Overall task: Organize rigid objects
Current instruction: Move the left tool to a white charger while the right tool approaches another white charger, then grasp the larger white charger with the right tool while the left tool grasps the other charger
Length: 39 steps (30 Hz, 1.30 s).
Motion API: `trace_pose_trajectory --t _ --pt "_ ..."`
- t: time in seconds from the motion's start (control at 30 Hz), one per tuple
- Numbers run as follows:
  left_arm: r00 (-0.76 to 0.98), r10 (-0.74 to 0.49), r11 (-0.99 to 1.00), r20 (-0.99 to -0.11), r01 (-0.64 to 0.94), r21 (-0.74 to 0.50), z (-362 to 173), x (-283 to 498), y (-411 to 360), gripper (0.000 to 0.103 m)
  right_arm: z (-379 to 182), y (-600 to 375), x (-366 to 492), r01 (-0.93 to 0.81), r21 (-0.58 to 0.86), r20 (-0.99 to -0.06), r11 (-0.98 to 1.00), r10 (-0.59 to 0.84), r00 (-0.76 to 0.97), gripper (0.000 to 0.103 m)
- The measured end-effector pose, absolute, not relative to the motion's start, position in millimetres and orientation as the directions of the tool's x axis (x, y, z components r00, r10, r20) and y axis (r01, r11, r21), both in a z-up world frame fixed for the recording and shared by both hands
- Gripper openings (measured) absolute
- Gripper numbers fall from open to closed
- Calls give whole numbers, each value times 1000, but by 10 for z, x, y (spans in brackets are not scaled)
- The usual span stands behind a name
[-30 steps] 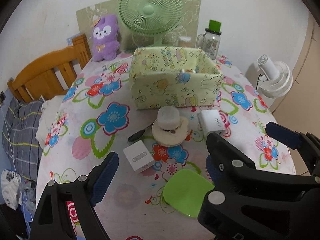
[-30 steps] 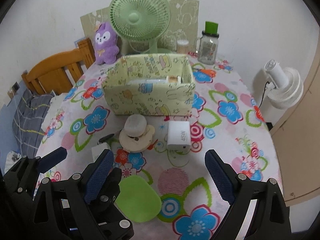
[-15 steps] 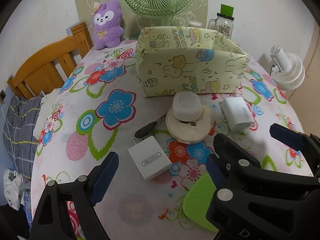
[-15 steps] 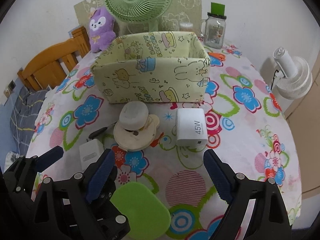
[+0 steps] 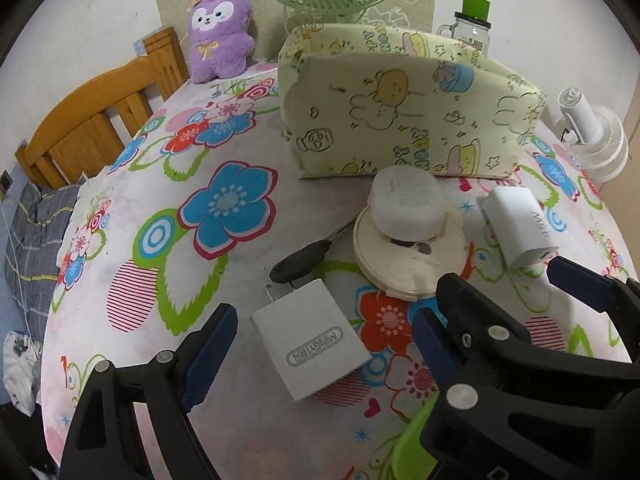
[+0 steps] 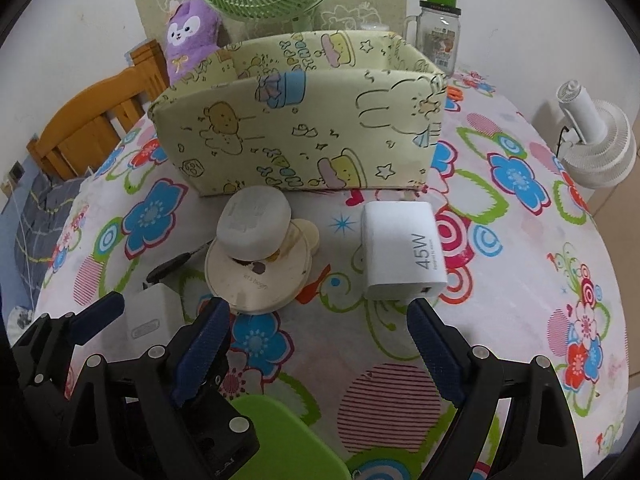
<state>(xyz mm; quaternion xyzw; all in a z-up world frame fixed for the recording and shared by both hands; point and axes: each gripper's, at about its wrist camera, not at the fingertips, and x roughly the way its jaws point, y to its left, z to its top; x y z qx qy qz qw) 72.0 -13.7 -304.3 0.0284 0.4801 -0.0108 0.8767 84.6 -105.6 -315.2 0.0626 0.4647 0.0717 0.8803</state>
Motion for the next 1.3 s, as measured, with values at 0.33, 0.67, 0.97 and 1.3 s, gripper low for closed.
trace_pose_trajectory --t 0.33,0.67,0.97,1.3 --pt "526 -24 998 -850 69 14 -3066 742 -139 63 -3241 -1028 929 -60 198 -811 978 198 551 92" --pt "498 -35 997 -866 72 1 -3032 716 -310 57 -3247 -1149 945 -27 200 -824 979 183 535 92" --pt "494 -39 997 -869 82 2 -3019 793 -514 57 -3259 -1406 1020 7 183 -834 983 151 531 92" --pt "487 -29 997 -873 73 8 -3037 946 -589 57 -3301 -1543 1205 15 166 -832 986 132 539 88"
